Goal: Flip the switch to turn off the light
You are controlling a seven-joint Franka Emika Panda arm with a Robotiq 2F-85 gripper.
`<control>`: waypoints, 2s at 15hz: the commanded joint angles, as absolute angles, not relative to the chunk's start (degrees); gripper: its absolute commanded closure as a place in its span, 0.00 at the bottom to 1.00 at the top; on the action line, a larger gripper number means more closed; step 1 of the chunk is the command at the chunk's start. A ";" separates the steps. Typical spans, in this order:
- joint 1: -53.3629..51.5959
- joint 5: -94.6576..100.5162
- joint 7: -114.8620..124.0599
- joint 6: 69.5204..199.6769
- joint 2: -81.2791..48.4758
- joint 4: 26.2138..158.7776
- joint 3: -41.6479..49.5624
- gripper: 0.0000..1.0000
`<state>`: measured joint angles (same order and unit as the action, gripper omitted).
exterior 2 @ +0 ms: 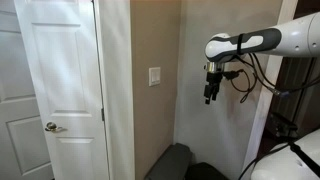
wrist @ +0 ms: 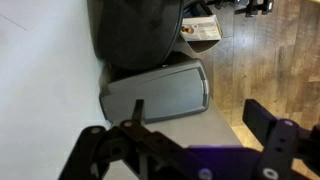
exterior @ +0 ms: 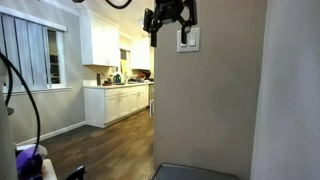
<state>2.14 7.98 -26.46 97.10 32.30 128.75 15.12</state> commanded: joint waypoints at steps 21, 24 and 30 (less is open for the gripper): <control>0.37 3.70 -18.39 121.60 12.21 116.89 8.10 1.00; 0.20 1.07 -18.55 122.71 10.97 113.83 7.62 1.00; -0.16 -1.01 -17.00 126.26 9.55 109.58 5.75 1.00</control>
<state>-0.40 0.29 -18.62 123.52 11.08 111.43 7.03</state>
